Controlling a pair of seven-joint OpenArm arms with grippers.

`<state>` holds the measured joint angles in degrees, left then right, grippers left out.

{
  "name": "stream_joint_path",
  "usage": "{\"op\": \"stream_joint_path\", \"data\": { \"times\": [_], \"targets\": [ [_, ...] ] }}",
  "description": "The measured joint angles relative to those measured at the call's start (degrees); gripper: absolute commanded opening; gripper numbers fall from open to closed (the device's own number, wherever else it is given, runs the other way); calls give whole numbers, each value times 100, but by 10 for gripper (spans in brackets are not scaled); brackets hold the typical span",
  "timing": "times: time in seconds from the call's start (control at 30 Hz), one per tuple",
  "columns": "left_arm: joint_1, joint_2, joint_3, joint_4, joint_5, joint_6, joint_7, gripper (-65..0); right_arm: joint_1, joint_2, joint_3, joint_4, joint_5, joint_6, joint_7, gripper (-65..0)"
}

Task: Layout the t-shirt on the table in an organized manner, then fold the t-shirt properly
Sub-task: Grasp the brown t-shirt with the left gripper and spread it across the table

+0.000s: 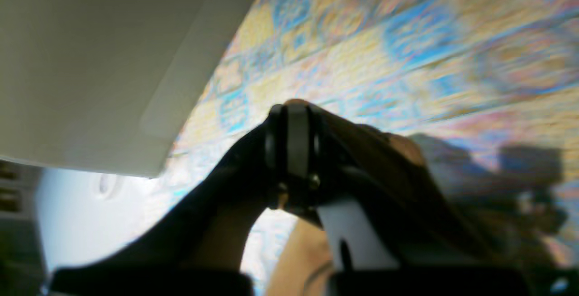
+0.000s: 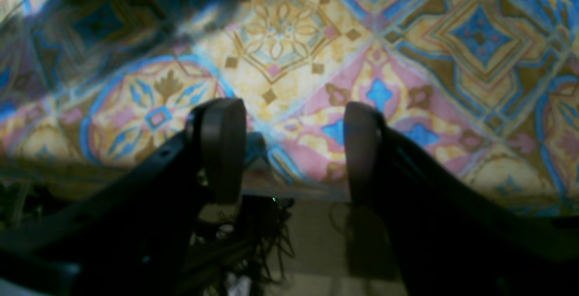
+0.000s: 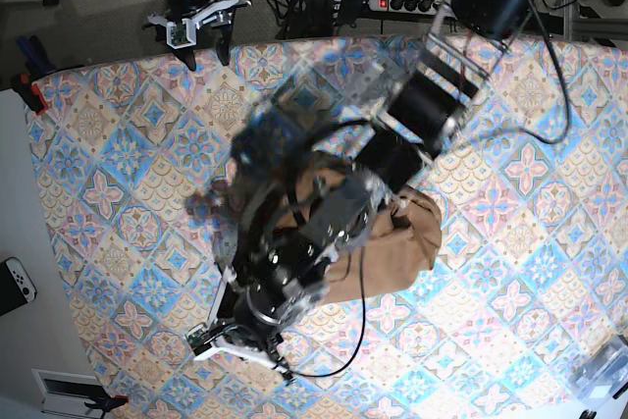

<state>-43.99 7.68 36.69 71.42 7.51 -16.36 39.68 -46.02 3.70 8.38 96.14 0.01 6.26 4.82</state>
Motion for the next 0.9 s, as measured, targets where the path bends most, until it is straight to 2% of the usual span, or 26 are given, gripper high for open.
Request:
{"op": "stream_joint_path", "data": {
  "times": [0.07, 0.1, 0.13, 0.2, 0.23, 0.27, 0.47, 0.57, 0.63, 0.8, 0.9],
  "targets": [
    [-293, 48, 55, -780, -361, 9, -671, -650, 4, -177, -2, 0, -2, -13, -7, -320],
    [-404, 76, 70, -1058, -518, 107, -828, -621, -2, -227, -22, 0, -2, 13, 0, -320],
    [-485, 92, 70, -1252, -737, 212, -999, -528, -7, -236, -35, 0, -4, 83, -11, -320],
    [-503, 52, 52, -1316, -1180, 503, -1408, -333, -4, -192, -22, 0, -2, 13, -7, -320],
    [-448, 39, 37, -1287, -1377, 612, -1613, -272, 0, -188, -4, 0, -2, -24, -7, -320],
    [-378, 44, 37, -1263, -1443, 627, -1692, -247, -2, -179, 7, 0, 0, -24, 0, -320],
    [455, 24, 52, -603, -1440, 629, -1556, -314, -4, -199, -20, 0, -2, 20, -9, -320],
    [898, -247, 52, 396, -1508, 597, -1663, -335, 0, -192, -13, 2, 2, 20, 2, -320],
    [1169, -599, -2, 1001, -1491, 619, -1362, -337, -15, -181, -2, 33, -2, 4, -92, -320],
    [2284, -1283, -1078, 2691, -1095, 649, 201, -337, 551, -184, -2, 588, -7, 20, -1443, -321],
    [2752, -1755, -1587, 3550, -1058, 623, 321, -337, 970, -166, -24, 868, -4, 20, -1871, -321]
  ]
}}
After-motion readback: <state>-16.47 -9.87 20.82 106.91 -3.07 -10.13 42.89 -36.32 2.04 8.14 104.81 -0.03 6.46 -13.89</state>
